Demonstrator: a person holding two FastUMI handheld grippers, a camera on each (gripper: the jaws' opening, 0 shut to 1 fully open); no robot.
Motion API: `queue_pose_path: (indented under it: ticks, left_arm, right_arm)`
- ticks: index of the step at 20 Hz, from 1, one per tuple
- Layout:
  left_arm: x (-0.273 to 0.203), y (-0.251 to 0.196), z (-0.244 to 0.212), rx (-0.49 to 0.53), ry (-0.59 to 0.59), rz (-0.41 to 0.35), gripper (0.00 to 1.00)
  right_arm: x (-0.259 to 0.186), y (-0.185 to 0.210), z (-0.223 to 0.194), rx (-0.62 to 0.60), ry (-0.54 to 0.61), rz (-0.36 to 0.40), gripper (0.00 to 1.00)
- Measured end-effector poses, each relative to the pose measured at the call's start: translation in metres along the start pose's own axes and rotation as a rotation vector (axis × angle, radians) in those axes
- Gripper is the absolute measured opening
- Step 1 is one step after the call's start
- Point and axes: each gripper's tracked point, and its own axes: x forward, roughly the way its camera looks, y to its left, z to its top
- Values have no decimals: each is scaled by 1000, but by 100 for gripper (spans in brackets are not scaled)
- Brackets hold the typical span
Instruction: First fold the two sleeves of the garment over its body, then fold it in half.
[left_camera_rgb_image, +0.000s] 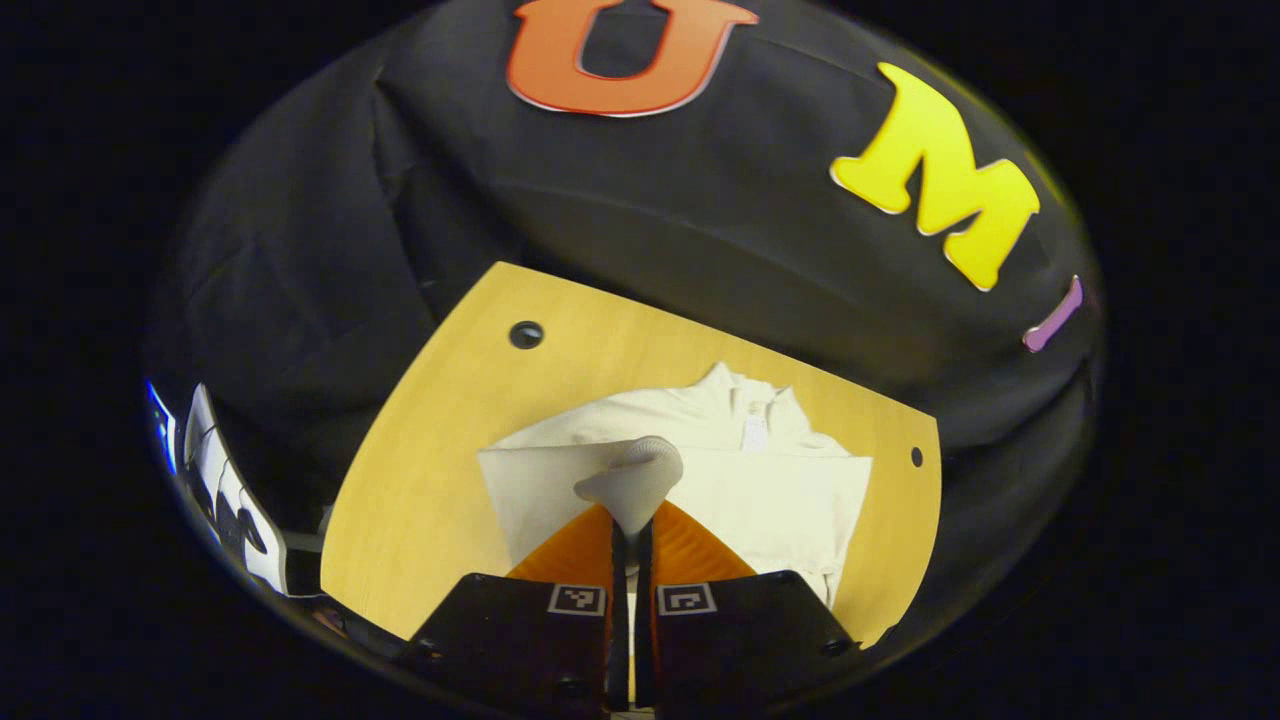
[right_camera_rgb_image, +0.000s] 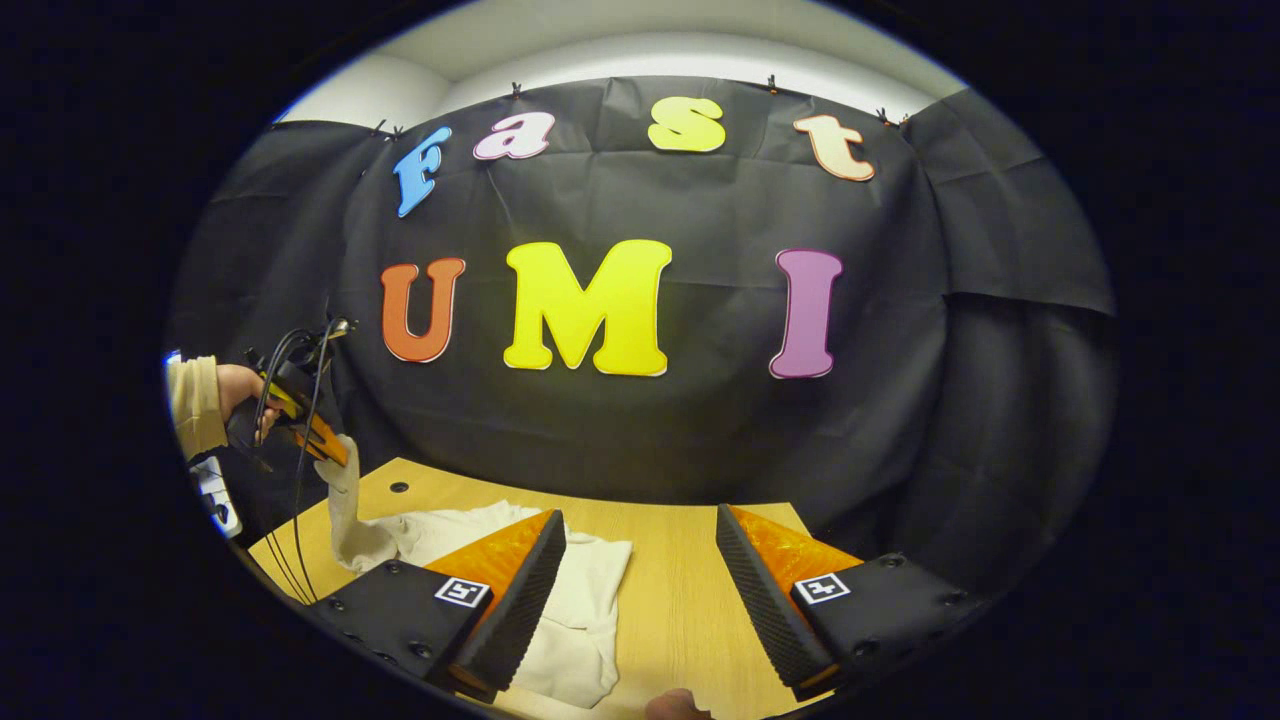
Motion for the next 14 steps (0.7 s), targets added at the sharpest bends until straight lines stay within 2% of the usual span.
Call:
queue_pose_path:
  ticks: [1, 2, 6, 10, 14]
  left_arm:
    - [8, -23, 1, 50, 5, -24, 12]
    - [18, -45, 1, 98, 10, -41, 5]
    - [58, -132, -5, 233, 42, -108, 5]
    - [101, -208, -29, 302, 83, -172, 7]
    - [133, -253, -71, 321, 157, -188, 8]
  right_arm:
    - [-2, -1, 4, -5, -14, -2, 94]
    - [-5, -2, 6, -9, -26, -9, 94]
    - [-18, -11, 23, -50, -83, -54, 93]
    - [-29, -16, 31, -23, -120, -72, 94]
    - [-38, -35, 22, -4, -85, -110, 95]
